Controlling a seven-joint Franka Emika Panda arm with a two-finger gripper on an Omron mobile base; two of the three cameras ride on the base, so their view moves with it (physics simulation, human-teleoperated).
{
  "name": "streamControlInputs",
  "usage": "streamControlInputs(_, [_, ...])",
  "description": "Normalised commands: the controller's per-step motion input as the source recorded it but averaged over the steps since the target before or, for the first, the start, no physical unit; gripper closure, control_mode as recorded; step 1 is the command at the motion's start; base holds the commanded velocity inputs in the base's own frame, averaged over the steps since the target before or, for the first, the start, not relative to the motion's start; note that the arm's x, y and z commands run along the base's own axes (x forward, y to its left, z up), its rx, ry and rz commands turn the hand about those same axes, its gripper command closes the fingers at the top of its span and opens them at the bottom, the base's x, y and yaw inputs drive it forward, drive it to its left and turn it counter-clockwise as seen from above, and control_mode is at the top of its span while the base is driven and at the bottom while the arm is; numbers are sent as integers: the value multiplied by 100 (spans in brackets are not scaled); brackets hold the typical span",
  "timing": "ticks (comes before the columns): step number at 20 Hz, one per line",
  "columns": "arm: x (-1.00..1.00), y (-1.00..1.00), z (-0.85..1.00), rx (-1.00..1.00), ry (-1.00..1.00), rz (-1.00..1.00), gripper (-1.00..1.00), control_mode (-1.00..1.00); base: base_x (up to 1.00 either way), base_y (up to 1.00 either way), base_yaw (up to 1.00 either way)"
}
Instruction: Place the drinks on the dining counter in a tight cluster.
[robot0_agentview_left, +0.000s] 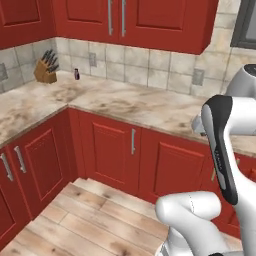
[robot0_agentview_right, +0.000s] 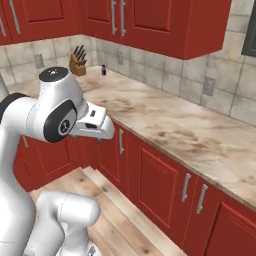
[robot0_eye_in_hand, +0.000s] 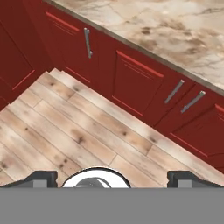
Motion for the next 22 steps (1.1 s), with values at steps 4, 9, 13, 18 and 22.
streamControlInputs(4, [0, 0, 0, 0, 0, 0, -100, 100, 100, 100, -28])
streamControlInputs(9, [0, 0, 0, 0, 0, 0, -100, 100, 100, 93, -3])
streamControlInputs(13, [0, 0, 0, 0, 0, 0, -100, 100, 100, 89, 0])
streamControlInputs(18, [0, 0, 0, 0, 0, 0, -100, 100, 100, 65, 1])
streamControlInputs(22, [0, 0, 0, 0, 0, 0, -100, 100, 100, 34, 0])
